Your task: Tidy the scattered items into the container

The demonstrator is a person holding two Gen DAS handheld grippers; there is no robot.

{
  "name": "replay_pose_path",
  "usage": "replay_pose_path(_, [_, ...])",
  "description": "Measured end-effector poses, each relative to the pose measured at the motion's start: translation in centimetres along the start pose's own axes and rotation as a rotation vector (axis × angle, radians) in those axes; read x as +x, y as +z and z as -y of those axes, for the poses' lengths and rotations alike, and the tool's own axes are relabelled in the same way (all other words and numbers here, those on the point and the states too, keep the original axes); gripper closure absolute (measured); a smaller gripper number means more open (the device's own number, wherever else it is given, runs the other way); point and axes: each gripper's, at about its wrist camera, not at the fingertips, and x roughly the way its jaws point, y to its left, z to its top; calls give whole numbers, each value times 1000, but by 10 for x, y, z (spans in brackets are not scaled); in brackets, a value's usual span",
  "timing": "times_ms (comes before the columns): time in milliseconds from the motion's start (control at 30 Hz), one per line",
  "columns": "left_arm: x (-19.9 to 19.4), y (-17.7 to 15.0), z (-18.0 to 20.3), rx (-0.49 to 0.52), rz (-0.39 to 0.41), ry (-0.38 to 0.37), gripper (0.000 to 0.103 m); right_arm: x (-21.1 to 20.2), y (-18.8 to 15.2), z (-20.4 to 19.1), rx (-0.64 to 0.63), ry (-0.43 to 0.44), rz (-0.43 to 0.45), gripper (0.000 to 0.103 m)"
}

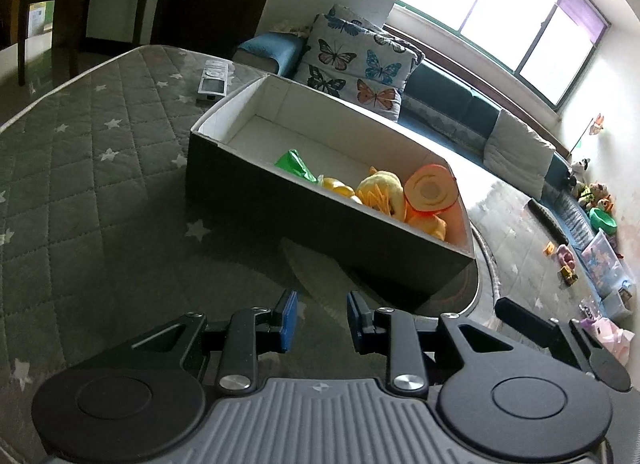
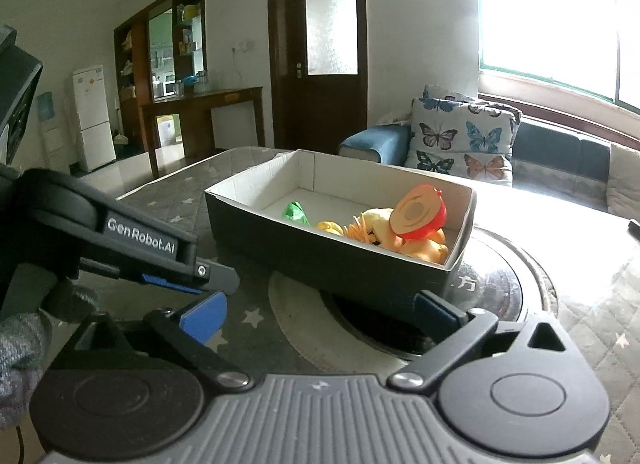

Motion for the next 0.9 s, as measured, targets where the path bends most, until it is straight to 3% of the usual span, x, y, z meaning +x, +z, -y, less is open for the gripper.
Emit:
replay_pose_path(600, [-13,-20,3,24,41,51,73,-2,-13,-3,67,-32,-47,0])
replay_pose_path(900, [-12,-23,7,44,23,24,71,1,-16,0,85,-47,-71,0])
